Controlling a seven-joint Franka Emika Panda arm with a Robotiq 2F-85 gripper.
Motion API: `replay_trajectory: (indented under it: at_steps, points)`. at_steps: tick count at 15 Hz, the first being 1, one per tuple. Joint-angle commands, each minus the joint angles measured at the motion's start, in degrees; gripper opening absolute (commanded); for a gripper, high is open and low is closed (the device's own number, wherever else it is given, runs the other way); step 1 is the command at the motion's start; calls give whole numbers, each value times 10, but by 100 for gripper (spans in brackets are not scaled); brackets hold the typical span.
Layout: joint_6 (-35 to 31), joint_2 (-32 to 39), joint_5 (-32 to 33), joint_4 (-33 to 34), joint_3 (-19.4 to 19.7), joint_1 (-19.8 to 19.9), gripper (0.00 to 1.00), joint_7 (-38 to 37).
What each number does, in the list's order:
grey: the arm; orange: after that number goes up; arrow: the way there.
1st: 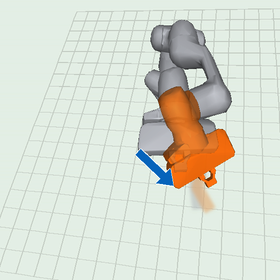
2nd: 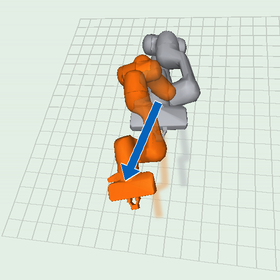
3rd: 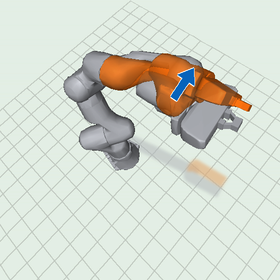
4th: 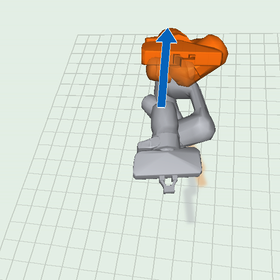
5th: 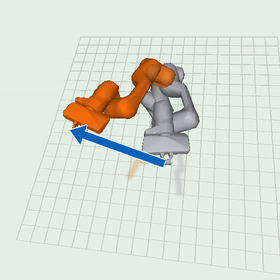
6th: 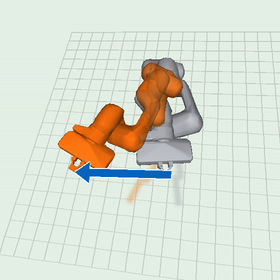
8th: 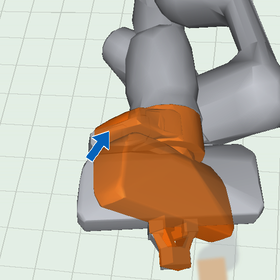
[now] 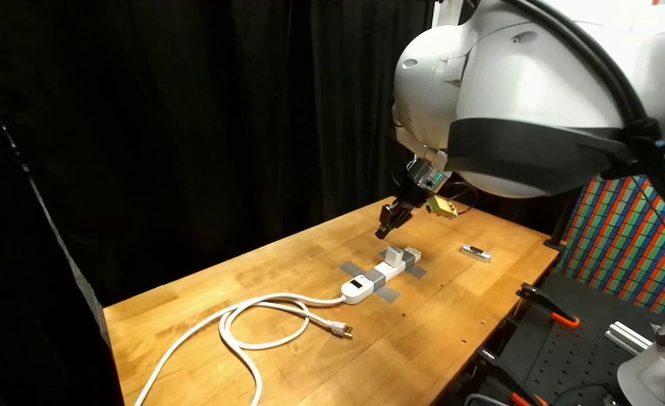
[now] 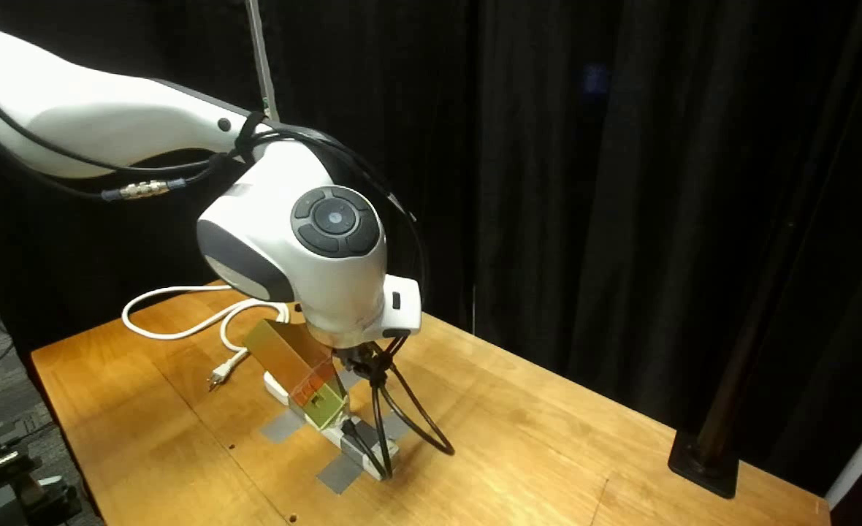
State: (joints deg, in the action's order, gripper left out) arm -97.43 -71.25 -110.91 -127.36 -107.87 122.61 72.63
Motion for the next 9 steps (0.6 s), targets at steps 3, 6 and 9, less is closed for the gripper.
replay_trajectory:
  at_steps: [3,6,9]
  points:
    - [-27,-31,18,-32,34,-66,10,-8]
    - [-32,-40,37,-30,35,-73,11,-33]
    - [-42,-45,38,-26,29,-70,10,-37]
